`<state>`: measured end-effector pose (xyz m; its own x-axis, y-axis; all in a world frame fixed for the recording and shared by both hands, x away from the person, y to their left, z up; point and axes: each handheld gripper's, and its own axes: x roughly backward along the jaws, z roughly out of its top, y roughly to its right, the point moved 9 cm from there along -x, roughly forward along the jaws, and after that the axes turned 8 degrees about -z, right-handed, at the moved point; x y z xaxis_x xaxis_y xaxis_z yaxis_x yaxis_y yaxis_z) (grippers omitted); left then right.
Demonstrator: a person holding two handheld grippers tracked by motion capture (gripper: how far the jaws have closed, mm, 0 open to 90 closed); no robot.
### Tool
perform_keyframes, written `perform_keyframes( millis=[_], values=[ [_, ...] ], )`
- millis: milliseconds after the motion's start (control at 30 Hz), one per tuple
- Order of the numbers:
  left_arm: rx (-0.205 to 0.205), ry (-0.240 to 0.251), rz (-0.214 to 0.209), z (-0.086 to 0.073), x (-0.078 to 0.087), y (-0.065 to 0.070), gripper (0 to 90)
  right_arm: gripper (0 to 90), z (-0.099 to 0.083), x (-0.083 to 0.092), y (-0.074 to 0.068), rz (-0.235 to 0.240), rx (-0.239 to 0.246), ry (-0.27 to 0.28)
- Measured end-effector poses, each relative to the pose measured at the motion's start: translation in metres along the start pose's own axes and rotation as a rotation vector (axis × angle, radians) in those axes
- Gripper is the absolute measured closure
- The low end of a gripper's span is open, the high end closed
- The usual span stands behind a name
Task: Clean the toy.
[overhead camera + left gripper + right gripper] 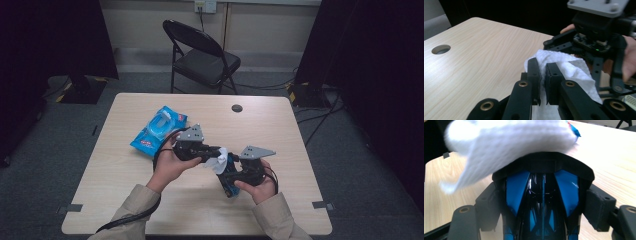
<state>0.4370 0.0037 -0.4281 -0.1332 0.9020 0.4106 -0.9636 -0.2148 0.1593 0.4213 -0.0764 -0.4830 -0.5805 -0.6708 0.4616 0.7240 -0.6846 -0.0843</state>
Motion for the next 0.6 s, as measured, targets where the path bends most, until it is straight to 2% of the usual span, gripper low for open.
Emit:
perform_keyframes(
  millis=[600],
  values=[
    [0.059,0.011,0.028,-0.008,-0.014,-0.018,84.1,25.7,0.003,0.000,-0.009,0.027,0.006,0.009]
  ],
)
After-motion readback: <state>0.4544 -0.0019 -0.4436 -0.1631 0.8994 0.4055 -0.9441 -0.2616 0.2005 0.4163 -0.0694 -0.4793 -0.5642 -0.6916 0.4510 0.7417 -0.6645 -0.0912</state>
